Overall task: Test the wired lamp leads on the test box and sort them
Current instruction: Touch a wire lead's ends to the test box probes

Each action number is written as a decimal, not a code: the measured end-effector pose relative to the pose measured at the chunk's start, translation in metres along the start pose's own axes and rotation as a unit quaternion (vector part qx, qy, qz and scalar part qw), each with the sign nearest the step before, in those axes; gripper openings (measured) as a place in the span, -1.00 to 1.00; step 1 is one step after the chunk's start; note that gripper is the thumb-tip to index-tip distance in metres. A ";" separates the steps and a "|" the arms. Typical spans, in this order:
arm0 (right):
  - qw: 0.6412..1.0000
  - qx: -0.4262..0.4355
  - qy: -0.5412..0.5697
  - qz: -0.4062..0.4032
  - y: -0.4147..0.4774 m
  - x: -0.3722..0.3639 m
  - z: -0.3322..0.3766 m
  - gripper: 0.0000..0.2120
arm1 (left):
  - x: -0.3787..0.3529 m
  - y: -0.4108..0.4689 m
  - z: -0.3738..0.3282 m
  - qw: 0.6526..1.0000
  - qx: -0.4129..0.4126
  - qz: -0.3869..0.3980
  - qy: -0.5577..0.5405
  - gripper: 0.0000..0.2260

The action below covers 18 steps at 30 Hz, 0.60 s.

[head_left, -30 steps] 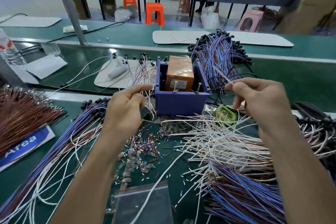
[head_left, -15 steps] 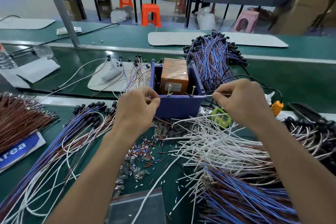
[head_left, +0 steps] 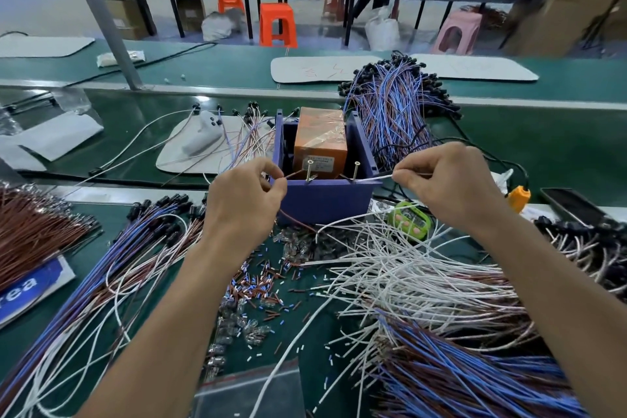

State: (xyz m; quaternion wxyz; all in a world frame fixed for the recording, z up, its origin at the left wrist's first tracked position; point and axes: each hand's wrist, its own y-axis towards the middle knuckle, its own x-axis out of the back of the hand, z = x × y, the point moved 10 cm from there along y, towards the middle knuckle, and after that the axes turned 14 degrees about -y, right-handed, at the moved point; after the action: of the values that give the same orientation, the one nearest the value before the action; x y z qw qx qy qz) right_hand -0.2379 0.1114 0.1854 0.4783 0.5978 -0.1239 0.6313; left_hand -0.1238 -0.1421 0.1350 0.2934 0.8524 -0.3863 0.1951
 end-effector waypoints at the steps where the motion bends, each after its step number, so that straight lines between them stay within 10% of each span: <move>1: 1.000 -0.001 0.001 0.000 0.000 -0.001 -0.001 -0.94 | 0.001 0.000 0.001 1.000 0.004 -0.007 -0.005 -0.95; 18: 1.000 0.002 -0.001 0.006 0.007 -0.001 -0.002 -0.93 | -0.004 0.002 0.003 0.999 -0.001 -0.011 -0.053 -0.92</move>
State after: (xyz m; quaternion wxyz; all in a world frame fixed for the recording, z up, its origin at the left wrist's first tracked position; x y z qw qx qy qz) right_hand -0.2450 0.1090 0.1871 0.4731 0.5984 -0.1267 0.6341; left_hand -0.1279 -0.1427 0.1314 0.2754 0.8654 -0.3922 0.1466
